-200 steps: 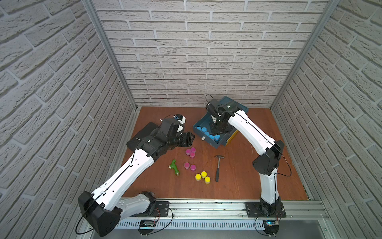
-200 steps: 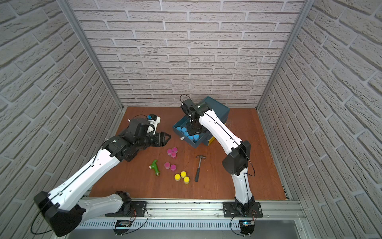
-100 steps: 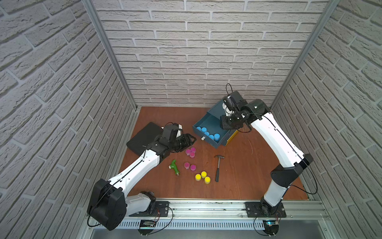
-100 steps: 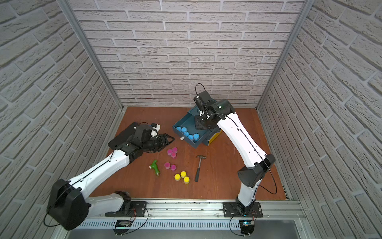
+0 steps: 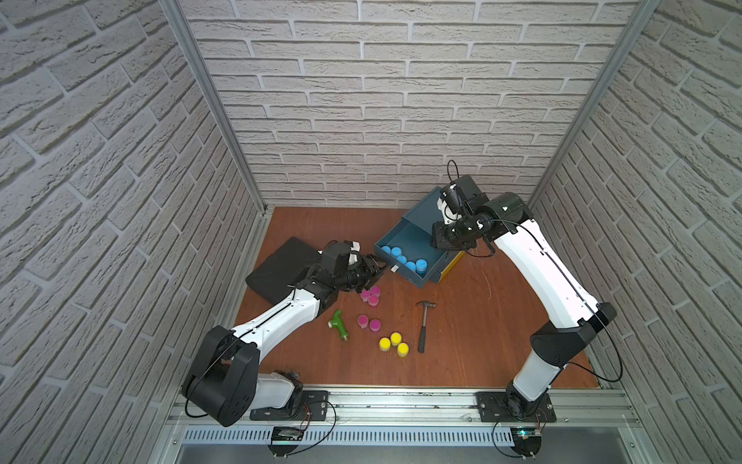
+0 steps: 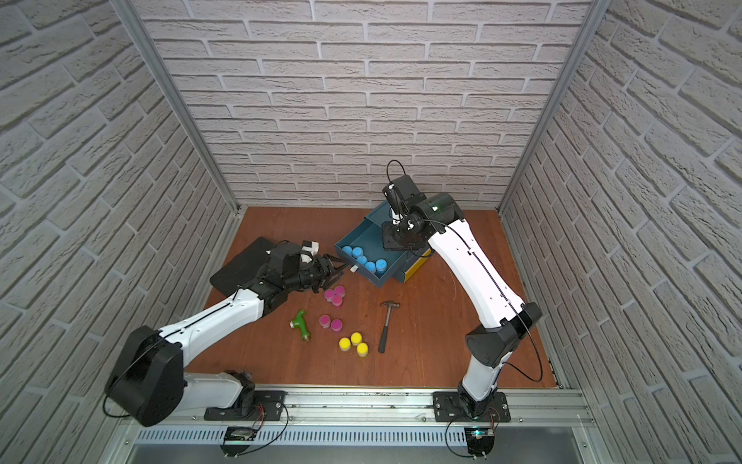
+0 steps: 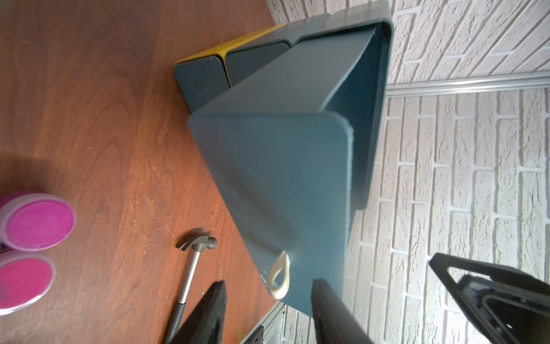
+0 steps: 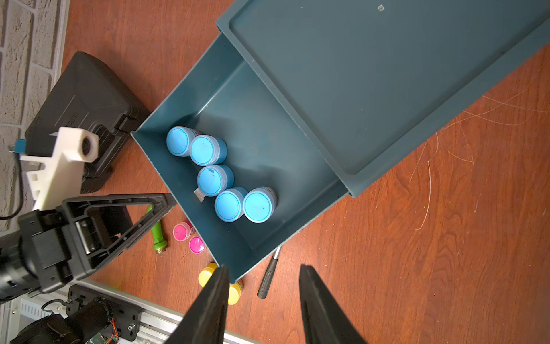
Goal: Put the paint cans in the drawer according to color
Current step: Close the drawer in the storage box.
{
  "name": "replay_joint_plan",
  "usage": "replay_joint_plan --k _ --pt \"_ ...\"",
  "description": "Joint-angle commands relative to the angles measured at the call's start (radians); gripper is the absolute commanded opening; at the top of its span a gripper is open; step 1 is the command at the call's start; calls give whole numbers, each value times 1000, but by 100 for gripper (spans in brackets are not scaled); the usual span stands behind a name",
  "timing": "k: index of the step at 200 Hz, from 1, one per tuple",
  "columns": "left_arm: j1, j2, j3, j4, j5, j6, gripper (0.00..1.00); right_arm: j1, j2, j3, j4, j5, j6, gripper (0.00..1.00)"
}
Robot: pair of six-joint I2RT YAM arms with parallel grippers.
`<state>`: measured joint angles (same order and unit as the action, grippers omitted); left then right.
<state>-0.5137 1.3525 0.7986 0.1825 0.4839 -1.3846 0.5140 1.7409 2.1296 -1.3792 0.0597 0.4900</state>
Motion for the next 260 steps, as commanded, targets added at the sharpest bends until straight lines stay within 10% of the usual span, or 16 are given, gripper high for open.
replay_joint_plan --k 1,119,185,260 --pt "-13 26 -20 102 37 -47 48 -6 -13 -10 19 -8 6 44" --pt "-32 83 -9 172 41 -85 33 -11 -35 -50 32 -13 10 45" --pt "-38 100 6 199 3 -90 0 -14 -39 -51 30 -12 11 44" --pt "-39 70 47 215 -24 -65 0 -22 -40 -42 34 -11 9 44"
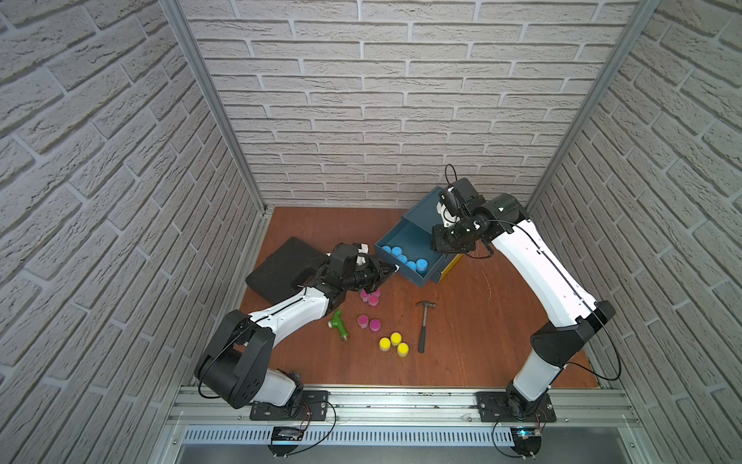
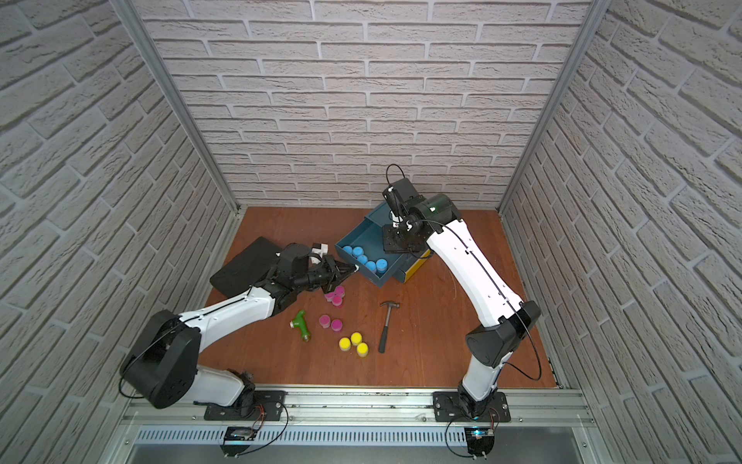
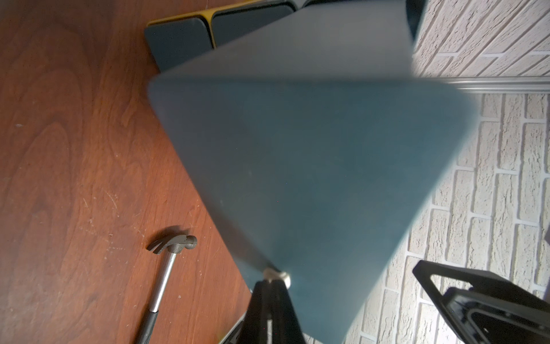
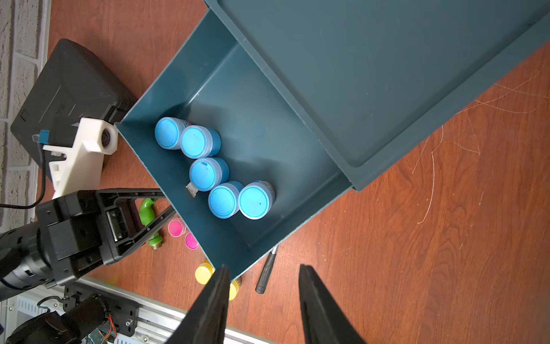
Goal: Put the paint cans in the drawer according to color
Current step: Close the drawer in the storage box.
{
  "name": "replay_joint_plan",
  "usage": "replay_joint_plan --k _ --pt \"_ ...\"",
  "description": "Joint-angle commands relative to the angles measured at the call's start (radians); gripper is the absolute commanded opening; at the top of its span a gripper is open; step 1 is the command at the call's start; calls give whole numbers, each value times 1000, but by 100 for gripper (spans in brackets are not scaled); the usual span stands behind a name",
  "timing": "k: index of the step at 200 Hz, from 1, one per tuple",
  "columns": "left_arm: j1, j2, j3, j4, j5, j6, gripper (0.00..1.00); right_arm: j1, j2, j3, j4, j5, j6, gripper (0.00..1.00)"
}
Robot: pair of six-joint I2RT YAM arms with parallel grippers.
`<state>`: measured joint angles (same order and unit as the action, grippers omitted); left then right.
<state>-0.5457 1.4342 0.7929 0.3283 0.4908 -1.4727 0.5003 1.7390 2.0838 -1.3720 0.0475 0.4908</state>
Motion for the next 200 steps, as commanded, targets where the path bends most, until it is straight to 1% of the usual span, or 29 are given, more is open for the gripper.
replay_joint_plan --k 1,48,95,138,200 --pt "-7 -11 53 70 -31 23 0 -8 -38 4 27 2 8 44" --pt "-7 21 102 71 -25 25 0 -14 -33 26 18 3 7 44" --pt "-7 94 151 94 -12 23 0 -23 -41 36 13 12 6 43" --pt "-7 194 254 118 15 26 0 -31 -52 32 8 23 8 43" --pt "-7 351 405 108 62 46 0 -52 -77 25 8 39 12 42"
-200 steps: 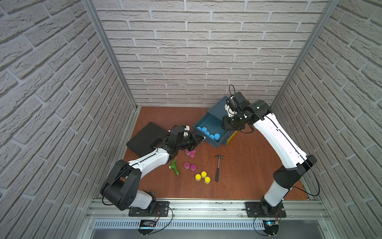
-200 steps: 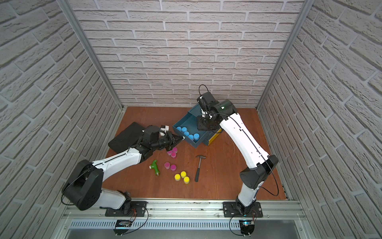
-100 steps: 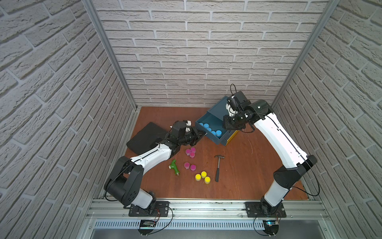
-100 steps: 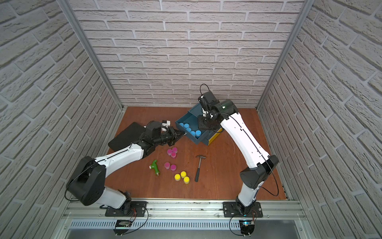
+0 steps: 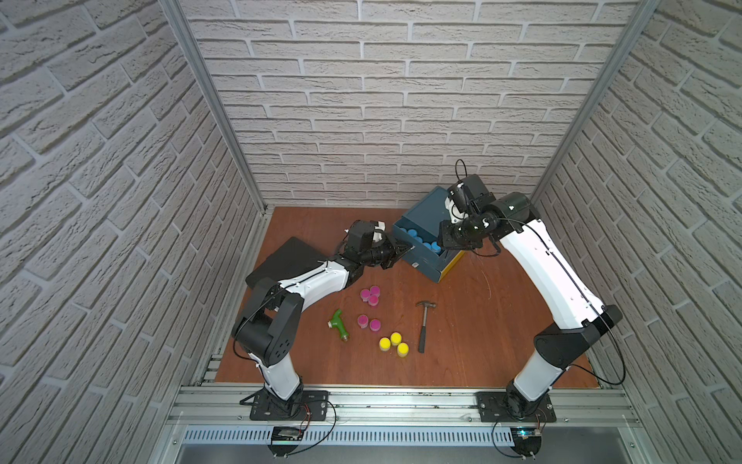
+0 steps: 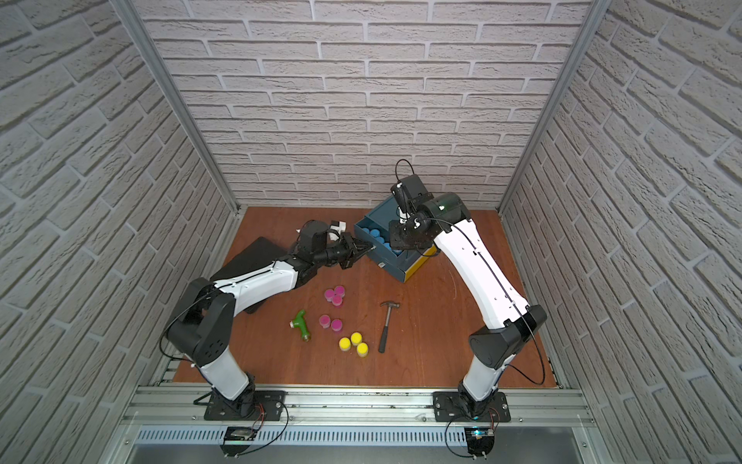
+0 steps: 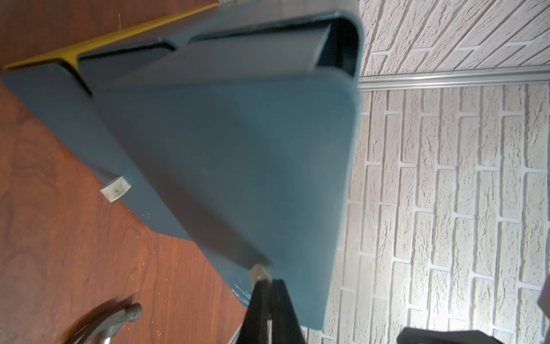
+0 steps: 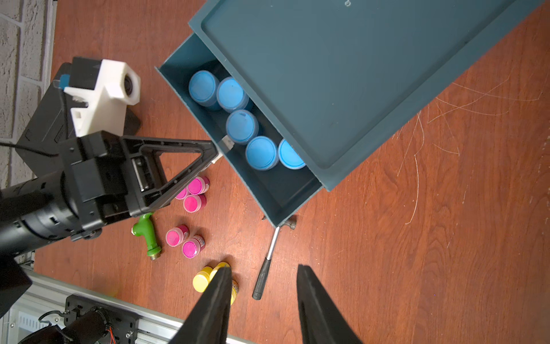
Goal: Put the paint cans in the drawer according to color
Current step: Close the drawer in the storage box.
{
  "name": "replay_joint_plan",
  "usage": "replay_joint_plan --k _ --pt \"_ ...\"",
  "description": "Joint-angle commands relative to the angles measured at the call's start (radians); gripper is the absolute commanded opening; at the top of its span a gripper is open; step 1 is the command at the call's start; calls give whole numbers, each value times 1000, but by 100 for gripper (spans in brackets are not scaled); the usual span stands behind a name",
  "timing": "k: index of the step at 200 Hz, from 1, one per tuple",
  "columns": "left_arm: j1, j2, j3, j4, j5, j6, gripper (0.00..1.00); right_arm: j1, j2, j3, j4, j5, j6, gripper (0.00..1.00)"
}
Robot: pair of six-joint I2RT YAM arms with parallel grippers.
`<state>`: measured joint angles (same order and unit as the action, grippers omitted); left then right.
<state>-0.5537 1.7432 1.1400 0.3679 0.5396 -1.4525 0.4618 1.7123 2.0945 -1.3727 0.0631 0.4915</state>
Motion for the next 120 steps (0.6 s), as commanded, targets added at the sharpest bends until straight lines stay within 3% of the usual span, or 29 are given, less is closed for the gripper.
replay_joint_plan --k 1,120 --pt "1 45 60 68 14 27 0 -13 -51 14 9 24 12 42" --pt "-11 187 222 17 34 42 0 -51 -103 -48 29 12 9 41"
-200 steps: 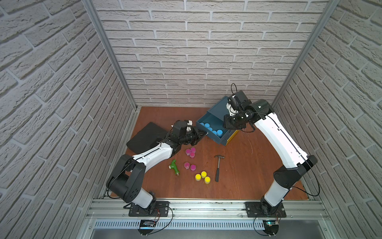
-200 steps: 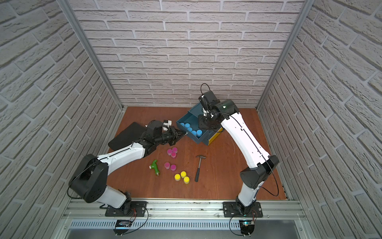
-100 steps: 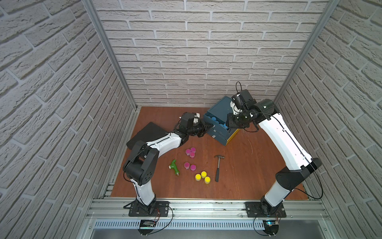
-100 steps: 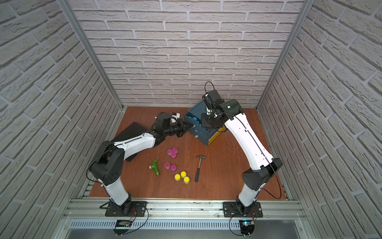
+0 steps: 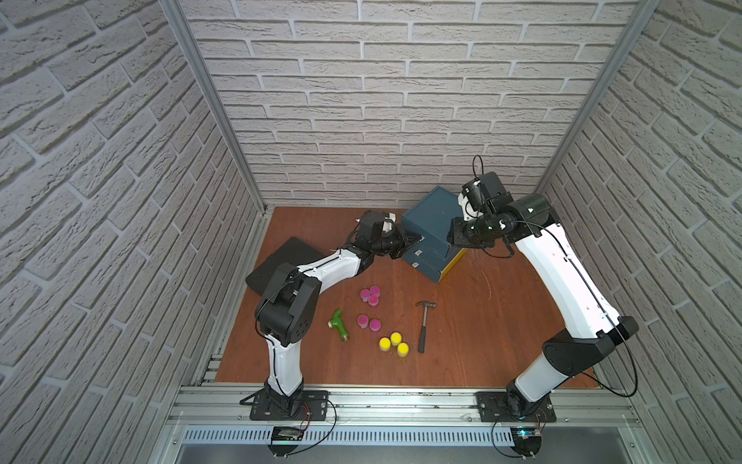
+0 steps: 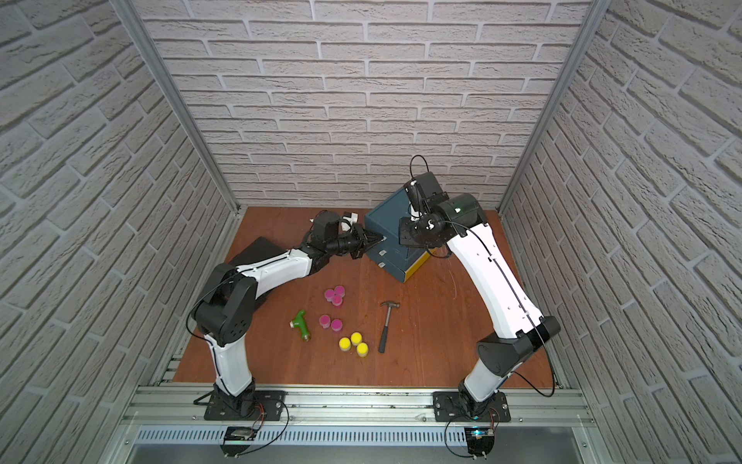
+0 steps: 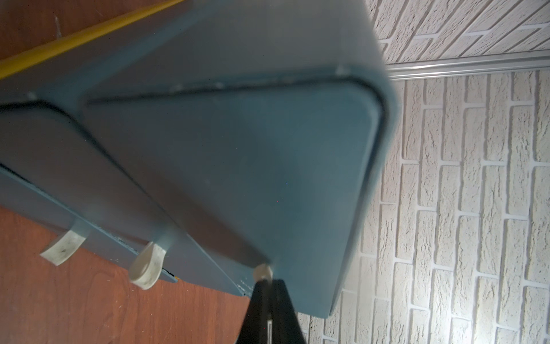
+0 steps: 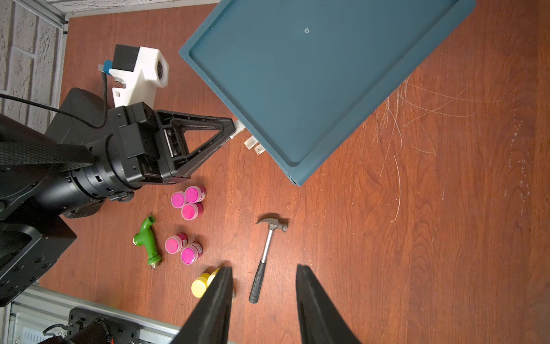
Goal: Put the paint cans in the drawer according to color
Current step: Close the drawer in the storage box, then open the drawer in the storage box.
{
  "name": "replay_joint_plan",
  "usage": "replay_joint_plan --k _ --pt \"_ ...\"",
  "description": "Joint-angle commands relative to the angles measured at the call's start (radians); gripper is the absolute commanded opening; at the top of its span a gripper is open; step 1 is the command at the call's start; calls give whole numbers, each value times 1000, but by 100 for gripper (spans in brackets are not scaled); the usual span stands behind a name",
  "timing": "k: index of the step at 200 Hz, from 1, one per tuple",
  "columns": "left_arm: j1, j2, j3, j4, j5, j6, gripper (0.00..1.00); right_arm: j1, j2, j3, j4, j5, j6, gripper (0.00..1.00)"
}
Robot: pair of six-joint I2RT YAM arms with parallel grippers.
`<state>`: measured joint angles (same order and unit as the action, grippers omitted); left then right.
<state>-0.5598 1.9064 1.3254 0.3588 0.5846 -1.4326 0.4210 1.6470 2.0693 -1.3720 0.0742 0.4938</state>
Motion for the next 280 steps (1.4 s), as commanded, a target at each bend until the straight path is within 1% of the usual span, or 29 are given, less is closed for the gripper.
replay_joint_plan --k 1,46,50,60,66,82,91,100,124,143,165,190,224,280 --pt "-5 24 37 26 -11 22 0 -11 -39 -24 29 1 6 41" --pt "-8 31 44 15 -15 23 0 -19 -41 -40 41 -10 7 41" --pt "-8 26 39 12 -18 24 6 -19 -41 -39 41 -10 7 41" --pt "-6 12 22 3 -25 27 28 -20 -42 -39 41 -11 7 41" --pt "-6 0 9 -9 -31 34 38 -22 -42 -40 43 -10 8 42" --pt "-4 -41 -24 -69 -48 64 53 -23 -44 -43 44 -10 9 43" --pt "0 -67 -50 -105 -61 82 59 -24 -47 -45 45 -10 10 43" --pt "5 -95 -82 -128 -73 94 62 -22 -48 -49 45 -10 10 44" --pt "23 -129 -159 -156 -71 97 64 -25 -54 -59 47 -13 8 44" --pt "20 -108 -180 -139 -47 98 64 -25 -59 -70 49 -18 8 44" --pt "9 -57 -159 -95 -28 81 63 -25 -62 -78 50 -21 6 44" --pt "2 -7 -137 -31 -35 52 60 -27 -66 -80 48 -21 5 44" --pt "-9 40 -85 -31 -32 54 57 -30 -75 -93 49 -19 4 44" --pt "-22 70 -37 -24 -43 46 51 -33 -76 -101 53 -30 6 44"
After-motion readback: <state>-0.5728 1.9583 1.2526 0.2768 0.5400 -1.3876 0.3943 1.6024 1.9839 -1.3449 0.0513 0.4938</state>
